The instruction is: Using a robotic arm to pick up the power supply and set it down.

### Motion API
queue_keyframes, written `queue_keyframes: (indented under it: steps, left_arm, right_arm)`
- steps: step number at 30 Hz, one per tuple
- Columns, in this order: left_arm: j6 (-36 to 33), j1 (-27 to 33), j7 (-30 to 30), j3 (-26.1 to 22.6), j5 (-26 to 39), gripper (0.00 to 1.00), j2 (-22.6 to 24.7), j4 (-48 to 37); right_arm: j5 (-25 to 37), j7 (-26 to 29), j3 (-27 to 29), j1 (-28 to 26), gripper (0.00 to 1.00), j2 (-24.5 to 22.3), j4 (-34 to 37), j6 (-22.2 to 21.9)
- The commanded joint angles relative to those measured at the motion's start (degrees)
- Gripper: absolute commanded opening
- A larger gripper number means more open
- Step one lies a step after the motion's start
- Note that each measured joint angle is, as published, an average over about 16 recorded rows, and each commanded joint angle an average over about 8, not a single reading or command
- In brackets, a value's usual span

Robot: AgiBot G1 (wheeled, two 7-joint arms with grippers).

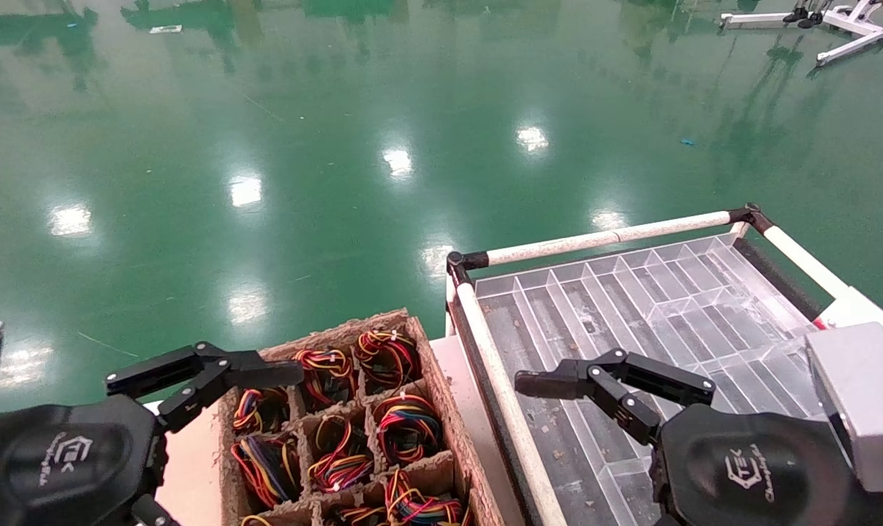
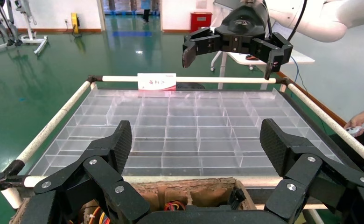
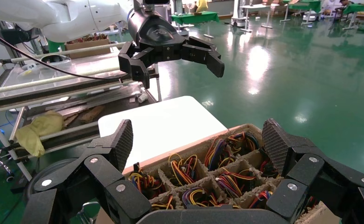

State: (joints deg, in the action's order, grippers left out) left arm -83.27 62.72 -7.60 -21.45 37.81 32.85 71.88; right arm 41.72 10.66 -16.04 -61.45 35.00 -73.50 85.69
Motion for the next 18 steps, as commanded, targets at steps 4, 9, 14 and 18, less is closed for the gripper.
queue_keyframes:
  steps: [4,9,14,18]
  left_arm:
    - [0.00,0.00,0.00,0.00,0.00,1.00,0.00,0.00]
    - [0.00,0.00,0.00,0.00,0.00,0.55,0.00,0.00]
    - [0.00,0.00,0.00,0.00,0.00,0.00,0.00,0.00]
    - [0.00,0.00,0.00,0.00,0.00,0.00,0.00,0.00]
  right_arm:
    - [0.00,0.00,0.00,0.00,1.00,0.00,0.00,0.00]
    - [0.00,0.00,0.00,0.00,1.00,0.00,0.00,0.00]
    - [0.00,0.00,0.00,0.00,1.00,0.00,0.00,0.00]
    - [0.00,0.00,0.00,0.00,1.00,0.00,0.00,0.00]
